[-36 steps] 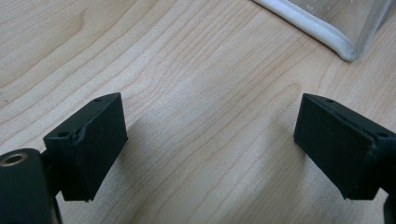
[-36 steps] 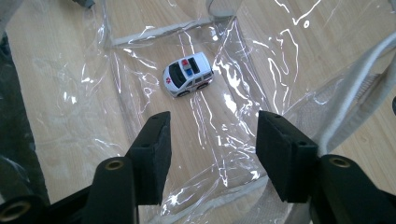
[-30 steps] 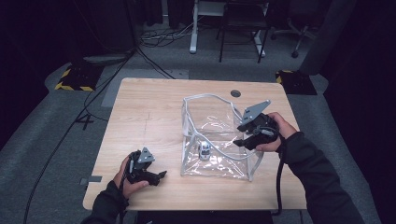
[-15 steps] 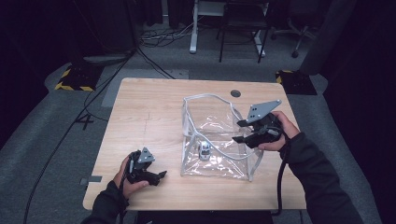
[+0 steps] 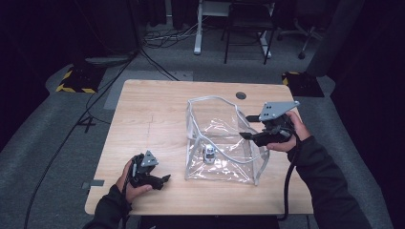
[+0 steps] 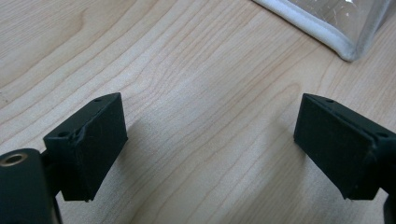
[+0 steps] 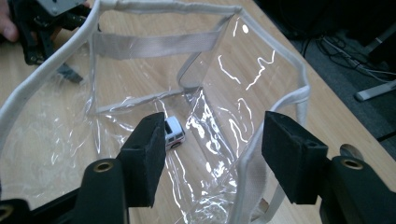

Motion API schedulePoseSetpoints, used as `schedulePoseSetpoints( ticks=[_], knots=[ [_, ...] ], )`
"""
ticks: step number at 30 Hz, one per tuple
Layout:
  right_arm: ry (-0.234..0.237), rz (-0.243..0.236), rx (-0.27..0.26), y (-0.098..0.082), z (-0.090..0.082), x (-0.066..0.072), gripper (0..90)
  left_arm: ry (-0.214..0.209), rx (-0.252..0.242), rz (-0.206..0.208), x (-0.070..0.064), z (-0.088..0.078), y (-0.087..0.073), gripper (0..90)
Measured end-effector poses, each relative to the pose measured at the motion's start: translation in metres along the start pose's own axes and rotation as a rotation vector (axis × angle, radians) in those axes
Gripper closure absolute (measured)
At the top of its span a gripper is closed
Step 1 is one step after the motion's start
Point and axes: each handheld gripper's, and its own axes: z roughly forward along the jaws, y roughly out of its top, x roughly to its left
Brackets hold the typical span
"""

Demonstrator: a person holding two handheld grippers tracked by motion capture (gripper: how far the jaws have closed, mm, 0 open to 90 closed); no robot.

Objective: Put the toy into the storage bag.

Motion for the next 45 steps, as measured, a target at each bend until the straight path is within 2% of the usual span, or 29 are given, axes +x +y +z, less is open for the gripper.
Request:
schedulePoseSetpoints(
  ticks=[12, 17, 32, 45],
  knots=[
    [-0.095, 0.082, -0.115, -0.006, -0.015, -0.013, 39.6, 0.000, -0.002, -0.002, 0.000, 0.000, 0.000, 9.7],
    [-0.133, 0.122, -0.135, -0.010, -0.020, -0.019, 39.3, -0.001, 0.000, -0.001, 0.000, 0.000, 0.000, 9.7],
    [-0.207, 0.196, -0.161, -0.025, -0.032, -0.035, 37.4, -0.001, -0.001, -0.002, 0.000, 0.000, 0.000, 9.7],
    [-0.257, 0.241, -0.138, -0.039, -0.035, -0.047, 32.4, -0.001, -0.001, -0.002, 0.000, 0.000, 0.000, 9.7]
  ],
)
